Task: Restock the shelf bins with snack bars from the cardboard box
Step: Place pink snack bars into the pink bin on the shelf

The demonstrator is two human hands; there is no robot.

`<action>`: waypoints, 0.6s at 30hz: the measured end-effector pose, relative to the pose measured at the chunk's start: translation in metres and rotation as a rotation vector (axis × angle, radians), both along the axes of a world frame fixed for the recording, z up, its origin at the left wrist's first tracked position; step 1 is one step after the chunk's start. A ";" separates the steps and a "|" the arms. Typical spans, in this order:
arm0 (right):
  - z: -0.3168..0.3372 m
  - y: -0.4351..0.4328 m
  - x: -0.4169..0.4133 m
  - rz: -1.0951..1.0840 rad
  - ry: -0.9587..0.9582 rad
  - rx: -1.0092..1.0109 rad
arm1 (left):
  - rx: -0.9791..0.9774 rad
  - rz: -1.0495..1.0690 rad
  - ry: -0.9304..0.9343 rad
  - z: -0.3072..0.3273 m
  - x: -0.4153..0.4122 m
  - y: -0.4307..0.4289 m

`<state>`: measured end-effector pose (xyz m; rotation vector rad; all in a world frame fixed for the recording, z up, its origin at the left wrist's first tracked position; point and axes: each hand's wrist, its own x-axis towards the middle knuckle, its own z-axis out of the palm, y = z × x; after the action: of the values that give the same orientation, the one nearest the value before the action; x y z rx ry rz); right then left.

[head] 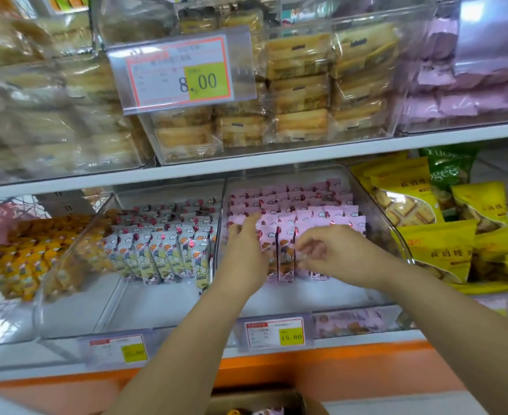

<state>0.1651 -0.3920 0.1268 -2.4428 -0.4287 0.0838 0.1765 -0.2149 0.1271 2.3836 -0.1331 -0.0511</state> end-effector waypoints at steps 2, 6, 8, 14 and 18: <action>-0.002 -0.003 -0.006 0.091 0.262 -0.127 | -0.019 -0.024 0.002 0.005 -0.009 0.004; -0.010 -0.001 -0.011 0.172 0.508 -0.443 | -0.130 -0.146 0.000 0.009 -0.030 0.012; -0.008 0.003 -0.011 0.156 0.559 -0.534 | -0.158 -0.202 0.028 0.007 -0.040 0.017; -0.004 0.006 -0.003 0.153 0.707 -0.541 | -0.250 -0.213 0.083 -0.001 -0.045 0.022; 0.003 0.005 -0.007 0.135 0.725 -0.422 | -0.264 -0.244 0.100 -0.003 -0.046 0.019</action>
<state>0.1582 -0.3872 0.1300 -2.5508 -0.2552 1.1750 0.1301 -0.1957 0.1245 2.0859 -0.3597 -0.2520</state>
